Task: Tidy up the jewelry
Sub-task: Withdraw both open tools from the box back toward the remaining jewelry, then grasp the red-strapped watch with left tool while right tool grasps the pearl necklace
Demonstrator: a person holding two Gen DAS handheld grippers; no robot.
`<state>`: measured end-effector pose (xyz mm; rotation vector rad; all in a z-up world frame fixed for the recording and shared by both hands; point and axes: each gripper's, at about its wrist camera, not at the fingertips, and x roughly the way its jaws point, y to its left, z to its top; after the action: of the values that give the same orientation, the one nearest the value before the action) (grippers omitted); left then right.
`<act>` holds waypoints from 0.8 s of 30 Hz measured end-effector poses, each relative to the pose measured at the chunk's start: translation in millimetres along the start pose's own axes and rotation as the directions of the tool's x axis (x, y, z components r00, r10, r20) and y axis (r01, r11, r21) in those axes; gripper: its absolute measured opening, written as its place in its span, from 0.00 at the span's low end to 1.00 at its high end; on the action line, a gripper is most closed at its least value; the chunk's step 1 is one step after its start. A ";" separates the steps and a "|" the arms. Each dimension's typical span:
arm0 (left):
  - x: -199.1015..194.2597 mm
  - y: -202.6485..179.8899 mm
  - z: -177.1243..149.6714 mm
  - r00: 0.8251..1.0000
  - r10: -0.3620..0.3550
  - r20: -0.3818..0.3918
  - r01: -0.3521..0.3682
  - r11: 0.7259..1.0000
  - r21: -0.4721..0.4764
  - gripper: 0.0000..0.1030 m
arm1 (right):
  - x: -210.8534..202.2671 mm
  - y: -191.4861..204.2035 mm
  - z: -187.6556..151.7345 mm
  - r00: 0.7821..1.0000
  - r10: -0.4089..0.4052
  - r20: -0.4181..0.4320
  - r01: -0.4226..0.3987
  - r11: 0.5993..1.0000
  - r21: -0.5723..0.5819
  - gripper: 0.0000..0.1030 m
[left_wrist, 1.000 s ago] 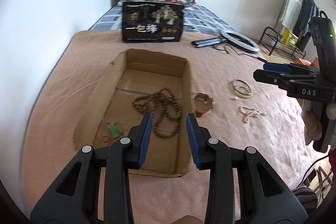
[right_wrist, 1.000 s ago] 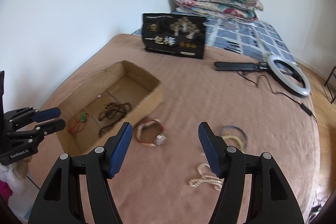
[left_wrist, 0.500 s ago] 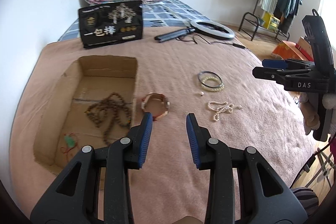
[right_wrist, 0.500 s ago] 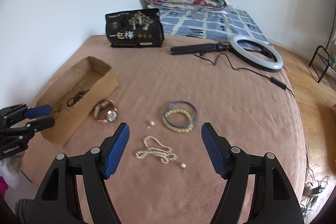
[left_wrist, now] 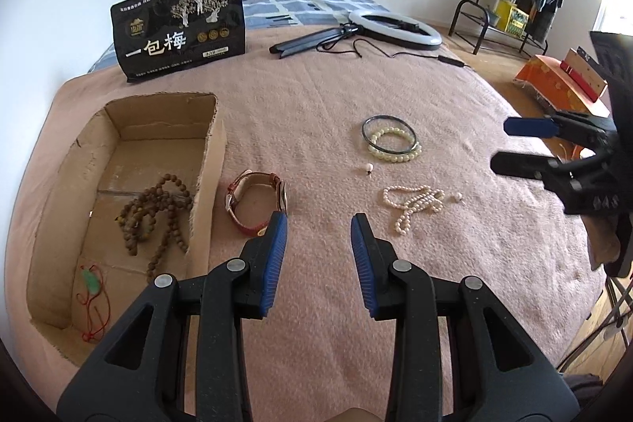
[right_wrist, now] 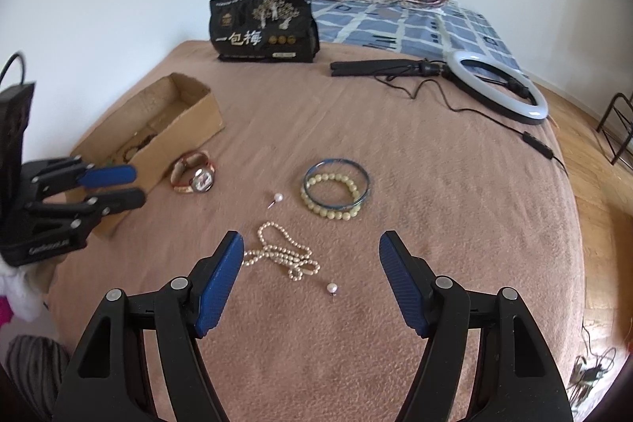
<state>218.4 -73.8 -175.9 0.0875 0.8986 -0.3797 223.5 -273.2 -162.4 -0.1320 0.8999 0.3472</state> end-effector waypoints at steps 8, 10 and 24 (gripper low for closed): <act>35.4 -2.4 9.9 0.998 0.037 -0.047 -0.037 0.999 -0.001 0.32 | 19.0 2.0 -5.7 0.997 0.065 -0.029 -0.067 0.996 -0.060 0.69; 44.8 -1.1 11.7 0.997 0.045 -0.059 -0.045 0.999 -0.001 0.32 | 22.5 2.2 -6.2 0.997 0.074 -0.032 -0.076 0.995 -0.071 0.69; 81.2 9.6 12.0 0.990 0.087 -0.107 -0.087 0.996 0.003 0.32 | 68.4 14.3 -10.0 0.981 0.147 -0.126 -0.165 0.975 -0.147 0.69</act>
<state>276.4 -90.8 -232.3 0.1459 0.9980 -0.2952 250.1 -245.9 -221.8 -0.2286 0.9990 0.5617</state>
